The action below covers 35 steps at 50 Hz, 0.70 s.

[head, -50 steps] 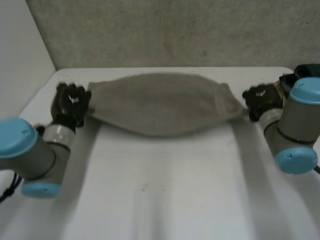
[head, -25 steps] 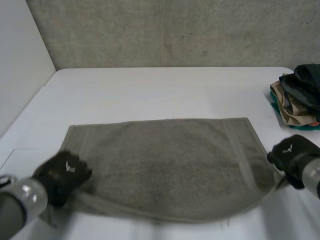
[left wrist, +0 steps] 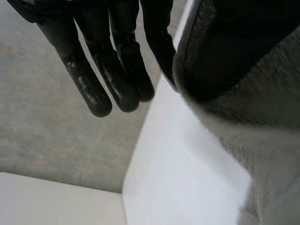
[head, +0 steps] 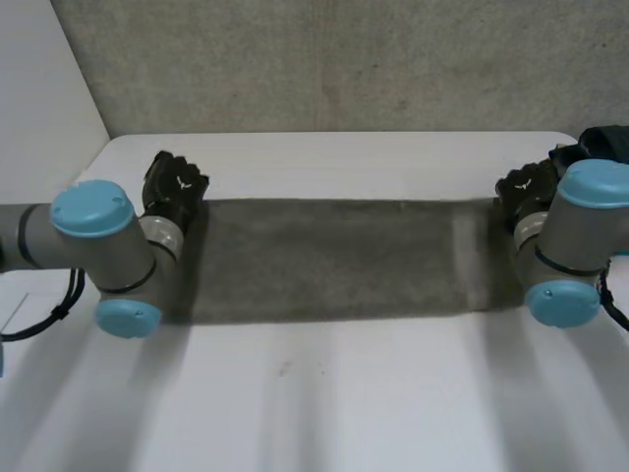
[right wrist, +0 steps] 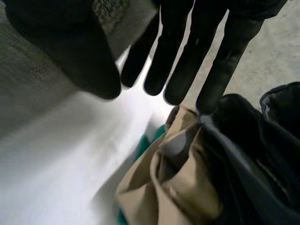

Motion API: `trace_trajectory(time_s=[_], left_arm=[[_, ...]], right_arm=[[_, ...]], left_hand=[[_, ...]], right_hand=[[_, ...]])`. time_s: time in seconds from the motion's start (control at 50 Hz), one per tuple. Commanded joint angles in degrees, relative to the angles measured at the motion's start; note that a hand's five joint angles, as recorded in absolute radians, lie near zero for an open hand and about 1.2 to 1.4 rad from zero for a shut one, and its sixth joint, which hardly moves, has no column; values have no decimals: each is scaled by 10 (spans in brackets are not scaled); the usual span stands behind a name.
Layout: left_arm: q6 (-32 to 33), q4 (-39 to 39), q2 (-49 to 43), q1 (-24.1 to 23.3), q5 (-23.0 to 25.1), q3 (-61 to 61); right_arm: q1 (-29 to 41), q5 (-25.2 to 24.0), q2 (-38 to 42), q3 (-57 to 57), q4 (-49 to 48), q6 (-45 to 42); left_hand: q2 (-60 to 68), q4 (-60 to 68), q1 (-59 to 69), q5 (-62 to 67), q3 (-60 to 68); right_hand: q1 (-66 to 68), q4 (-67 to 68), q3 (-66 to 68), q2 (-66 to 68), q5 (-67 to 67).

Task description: Fold the laundry.

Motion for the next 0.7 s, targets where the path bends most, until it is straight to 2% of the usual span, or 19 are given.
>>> trace_trajectory(time_s=[0.02,0.12,0.26,0.34,0.36,0.46,0.6,0.66,0.7], left_arm=[[-1,66,-7,-21,4,-6],[-1,73,1,-36,-1,-25],[-3,72,91,-36,-1,-107],[-13,69,148,-36,2,-172],[-24,69,168,-35,5,-198],[-67,68,207,-34,6,-251],[-114,68,216,-23,4,-272],[-116,68,213,-19,6,-272],[-116,68,211,-19,5,-272]], right_arm=[[15,6,33,-22,-21,2],[23,3,-22,31,-18,34],[18,-4,-114,120,11,78],[14,-44,-161,177,70,84],[2,-68,-169,196,92,84],[-39,-128,-174,242,118,84],[-56,-138,-162,260,78,84],[-61,-137,-140,260,48,84],[-67,-141,-133,258,30,84]], left_hand=[[-538,-541,-514,-520,-536],[-545,-547,-520,-526,-542],[-540,-542,-515,-521,-537],[-543,-545,-519,-525,-541],[-543,-545,-519,-525,-541],[-543,-545,-519,-525,-541],[-540,-542,-515,-521,-537],[-538,-540,-514,-520,-536],[-538,-540,-514,-520,-536]], right_hand=[[-391,-440,-423,-411,-424],[-391,-440,-423,-411,-424],[-391,-440,-423,-411,-424],[-391,-440,-423,-411,-424],[-391,-440,-423,-411,-424],[-347,-396,-379,-367,-380],[-305,-353,-336,-324,-337],[-206,-254,-238,-226,-239],[113,64,81,93,80]])
